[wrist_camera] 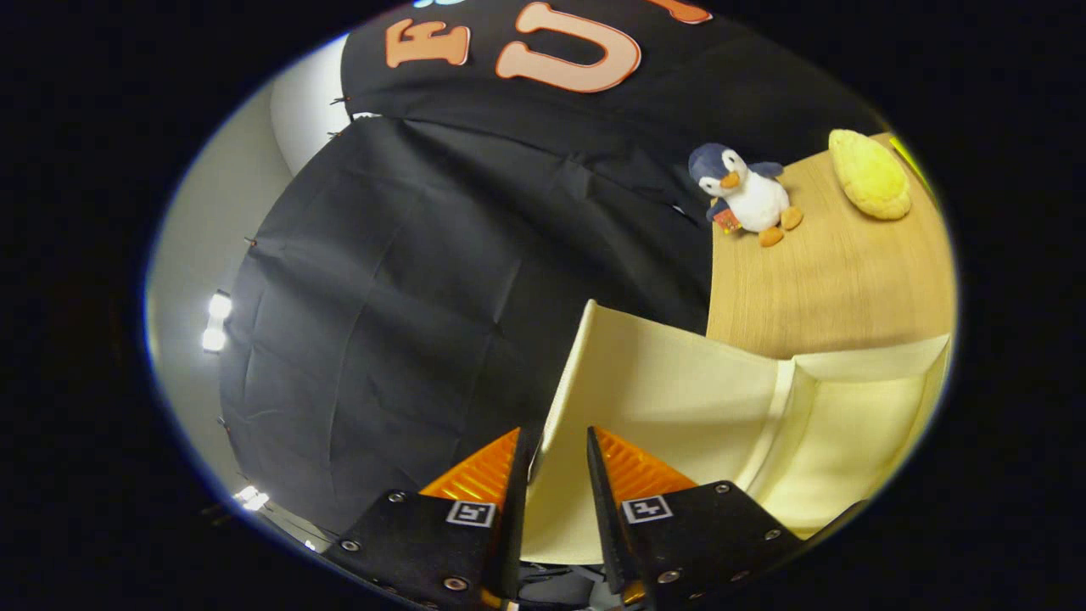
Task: Open the storage box then place both shoes into the box .Put the left shoe in first, then the right shoe, with the right side of both shoes facing outward in a uniform manner.
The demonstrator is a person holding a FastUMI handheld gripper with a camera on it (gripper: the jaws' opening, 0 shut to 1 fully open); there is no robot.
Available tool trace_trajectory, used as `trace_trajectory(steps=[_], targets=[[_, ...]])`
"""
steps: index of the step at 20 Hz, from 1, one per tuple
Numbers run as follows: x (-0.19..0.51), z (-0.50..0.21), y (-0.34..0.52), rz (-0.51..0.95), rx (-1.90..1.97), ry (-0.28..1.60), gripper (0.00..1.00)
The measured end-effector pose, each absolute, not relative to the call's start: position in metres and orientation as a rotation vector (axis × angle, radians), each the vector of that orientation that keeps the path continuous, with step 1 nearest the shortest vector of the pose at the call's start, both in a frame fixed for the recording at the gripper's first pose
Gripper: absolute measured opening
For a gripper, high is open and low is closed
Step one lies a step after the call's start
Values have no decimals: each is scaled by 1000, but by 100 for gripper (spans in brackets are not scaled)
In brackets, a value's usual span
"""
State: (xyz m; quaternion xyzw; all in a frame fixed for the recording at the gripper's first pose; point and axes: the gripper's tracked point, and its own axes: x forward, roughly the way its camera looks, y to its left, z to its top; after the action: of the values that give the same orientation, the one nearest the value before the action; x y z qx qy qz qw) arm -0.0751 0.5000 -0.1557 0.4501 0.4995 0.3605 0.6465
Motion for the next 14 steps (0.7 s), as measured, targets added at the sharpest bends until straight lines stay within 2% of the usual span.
trace_trajectory(steps=[1,2,3,4,6,10,14], targets=[[-75,-158,497,807,1009,1118,45],[-73,-161,491,795,976,1094,59],[-72,-163,482,785,938,1074,65],[-72,-166,471,776,906,1060,76],[-71,-176,445,739,861,1033,87],[-74,-220,380,602,743,1020,93],[-92,-273,295,451,587,1017,95]])
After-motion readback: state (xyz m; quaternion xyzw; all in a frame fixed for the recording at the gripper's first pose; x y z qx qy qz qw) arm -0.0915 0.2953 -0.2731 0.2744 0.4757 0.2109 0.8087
